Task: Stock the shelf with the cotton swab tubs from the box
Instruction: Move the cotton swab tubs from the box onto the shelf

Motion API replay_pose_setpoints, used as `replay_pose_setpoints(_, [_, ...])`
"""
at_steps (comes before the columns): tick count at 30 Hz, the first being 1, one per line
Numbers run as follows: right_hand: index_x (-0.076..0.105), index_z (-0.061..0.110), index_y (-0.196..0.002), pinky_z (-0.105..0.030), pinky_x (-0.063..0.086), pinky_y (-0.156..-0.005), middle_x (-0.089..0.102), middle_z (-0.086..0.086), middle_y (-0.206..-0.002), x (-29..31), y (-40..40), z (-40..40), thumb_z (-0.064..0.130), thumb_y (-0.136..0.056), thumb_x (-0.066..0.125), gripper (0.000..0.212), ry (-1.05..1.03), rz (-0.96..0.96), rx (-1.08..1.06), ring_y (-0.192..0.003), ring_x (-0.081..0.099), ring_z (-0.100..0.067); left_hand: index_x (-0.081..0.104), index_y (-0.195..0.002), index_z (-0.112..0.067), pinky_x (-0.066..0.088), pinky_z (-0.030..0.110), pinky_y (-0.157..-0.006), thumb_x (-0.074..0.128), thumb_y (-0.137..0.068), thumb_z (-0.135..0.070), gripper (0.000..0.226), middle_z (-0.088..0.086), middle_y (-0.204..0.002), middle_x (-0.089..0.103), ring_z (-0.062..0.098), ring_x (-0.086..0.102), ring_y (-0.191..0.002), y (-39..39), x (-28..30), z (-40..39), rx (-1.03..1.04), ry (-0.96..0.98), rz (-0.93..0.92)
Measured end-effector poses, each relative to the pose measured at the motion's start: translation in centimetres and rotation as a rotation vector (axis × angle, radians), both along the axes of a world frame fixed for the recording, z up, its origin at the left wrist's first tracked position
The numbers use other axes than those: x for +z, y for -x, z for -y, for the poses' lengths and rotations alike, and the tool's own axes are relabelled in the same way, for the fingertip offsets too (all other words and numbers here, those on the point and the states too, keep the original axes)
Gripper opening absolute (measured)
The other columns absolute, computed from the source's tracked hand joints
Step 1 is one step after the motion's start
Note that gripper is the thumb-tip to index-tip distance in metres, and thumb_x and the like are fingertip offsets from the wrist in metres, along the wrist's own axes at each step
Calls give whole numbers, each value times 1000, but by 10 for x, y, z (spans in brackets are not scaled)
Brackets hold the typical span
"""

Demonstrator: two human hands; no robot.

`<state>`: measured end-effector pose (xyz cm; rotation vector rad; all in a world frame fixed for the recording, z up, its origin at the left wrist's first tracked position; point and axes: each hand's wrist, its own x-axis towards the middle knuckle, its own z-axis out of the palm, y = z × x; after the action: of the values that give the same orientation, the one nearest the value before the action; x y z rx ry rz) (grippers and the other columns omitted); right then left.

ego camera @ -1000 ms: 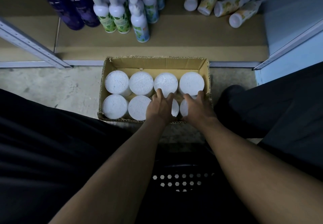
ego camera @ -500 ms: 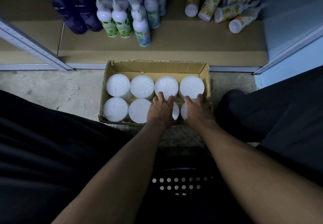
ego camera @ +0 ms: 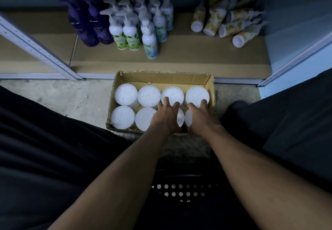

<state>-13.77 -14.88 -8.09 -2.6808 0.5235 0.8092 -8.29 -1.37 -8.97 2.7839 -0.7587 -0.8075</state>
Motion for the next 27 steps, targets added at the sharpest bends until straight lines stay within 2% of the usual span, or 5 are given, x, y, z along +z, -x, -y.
replay_pose_setpoints(9, [37,39,-139,-42,48,-89,21,-8,-145,42,-21,8,34,-79,74,71,-15,-4,73,-127,39,-41,37,-143,-20,43,39,-94,77,-73,-53,88,15,-137,32,35,45,-119,-20,52,3,-37,-95,-29])
replay_pose_setpoints(14, [37,43,-143,-42,52,-87,20,-6,-146,77,-40,9,37,-70,83,86,-4,-15,121,-128,42,-41,38,-145,-22,46,42,-93,81,-70,-50,91,13,-137,31,38,45,-124,-38,88,4,3,-80,-39])
replay_pose_setpoints(21, [44,36,-138,-40,48,-78,27,-8,-142,138,-62,13,33,-77,78,70,41,90,199,-124,40,-41,42,-143,-23,50,42,-96,82,-65,-54,93,16,-140,33,40,50,-121,-69,139,0,-19,-67,61])
replay_pose_setpoints(25, [45,37,-128,-36,44,-73,27,-10,-144,177,-75,17,38,-75,76,62,46,144,218,-123,46,-42,48,-116,-27,53,43,-89,72,-47,-68,84,10,-125,41,36,52,-113,-86,174,-4,-51,-42,181])
replay_pose_setpoints(27, [46,37,-128,-34,43,-71,28,-10,-145,201,-81,20,41,-73,78,64,57,178,231,-120,50,-39,47,-125,-26,53,45,-90,74,-50,-67,89,9,-128,39,34,50,-114,-91,196,-5,-46,-22,209])
